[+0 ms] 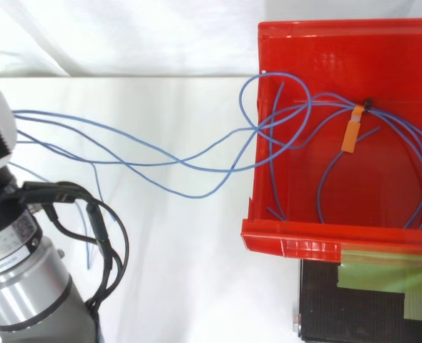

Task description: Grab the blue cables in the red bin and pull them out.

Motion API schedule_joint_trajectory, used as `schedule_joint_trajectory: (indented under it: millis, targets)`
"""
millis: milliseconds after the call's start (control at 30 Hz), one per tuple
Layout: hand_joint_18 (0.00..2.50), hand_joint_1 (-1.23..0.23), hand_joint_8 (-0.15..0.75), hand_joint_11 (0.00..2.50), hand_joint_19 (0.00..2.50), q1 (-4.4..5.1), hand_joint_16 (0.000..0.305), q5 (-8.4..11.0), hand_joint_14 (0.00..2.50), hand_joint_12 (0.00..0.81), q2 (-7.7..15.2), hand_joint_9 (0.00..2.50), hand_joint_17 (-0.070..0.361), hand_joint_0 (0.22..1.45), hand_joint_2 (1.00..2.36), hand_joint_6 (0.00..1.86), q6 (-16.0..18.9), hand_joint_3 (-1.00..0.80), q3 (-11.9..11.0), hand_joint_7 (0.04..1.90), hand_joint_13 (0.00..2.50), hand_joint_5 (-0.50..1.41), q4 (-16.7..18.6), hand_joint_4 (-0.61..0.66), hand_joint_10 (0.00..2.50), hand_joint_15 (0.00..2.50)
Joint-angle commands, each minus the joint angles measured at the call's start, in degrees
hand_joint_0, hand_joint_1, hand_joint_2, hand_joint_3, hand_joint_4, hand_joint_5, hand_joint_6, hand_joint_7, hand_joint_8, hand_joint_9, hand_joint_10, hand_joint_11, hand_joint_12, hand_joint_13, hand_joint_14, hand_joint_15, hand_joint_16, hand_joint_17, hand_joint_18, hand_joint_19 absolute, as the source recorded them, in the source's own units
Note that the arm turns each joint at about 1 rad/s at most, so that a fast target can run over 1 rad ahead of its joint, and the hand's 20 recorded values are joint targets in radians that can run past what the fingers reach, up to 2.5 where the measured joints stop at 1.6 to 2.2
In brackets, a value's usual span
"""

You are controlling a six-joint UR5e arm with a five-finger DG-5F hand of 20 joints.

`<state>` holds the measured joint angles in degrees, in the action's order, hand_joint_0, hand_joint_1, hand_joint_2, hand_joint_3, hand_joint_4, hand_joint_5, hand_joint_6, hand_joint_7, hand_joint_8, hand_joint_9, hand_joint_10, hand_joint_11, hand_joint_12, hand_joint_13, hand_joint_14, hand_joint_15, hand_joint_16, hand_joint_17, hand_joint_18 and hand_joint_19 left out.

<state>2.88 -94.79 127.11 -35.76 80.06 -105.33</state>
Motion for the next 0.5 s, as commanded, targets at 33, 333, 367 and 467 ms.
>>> schedule_joint_trajectory:
  millis: [33,333,367,467]
  targets:
    - [1.12,-1.01,0.304,1.99,1.53,1.16,0.040,12.44,2.50,0.295,0.0,1.51,0.090,0.80,1.00,0.26,9.8,-1.00,0.0,0.78,1.11,0.99,-17.8,0.24,0.01,0.52]
    - [1.12,-1.01,0.306,1.98,1.54,3.80,0.041,22.72,2.50,0.296,0.1,1.51,0.091,0.80,1.00,0.26,18.0,-1.00,0.0,0.77,1.11,0.99,-37.0,0.23,0.01,0.52]
    - [1.11,-1.01,0.309,1.97,1.52,3.80,0.040,22.72,2.50,0.293,0.1,1.51,0.090,0.80,1.00,0.26,18.0,-1.00,0.0,0.77,1.11,0.99,-37.0,0.23,0.01,0.52]
    - [1.11,-1.01,0.305,1.98,1.53,4.68,0.040,23.69,2.50,0.297,0.0,1.51,0.091,0.80,1.00,0.26,17.6,-1.00,0.0,0.77,1.11,0.99,-44.2,0.23,0.01,0.52]
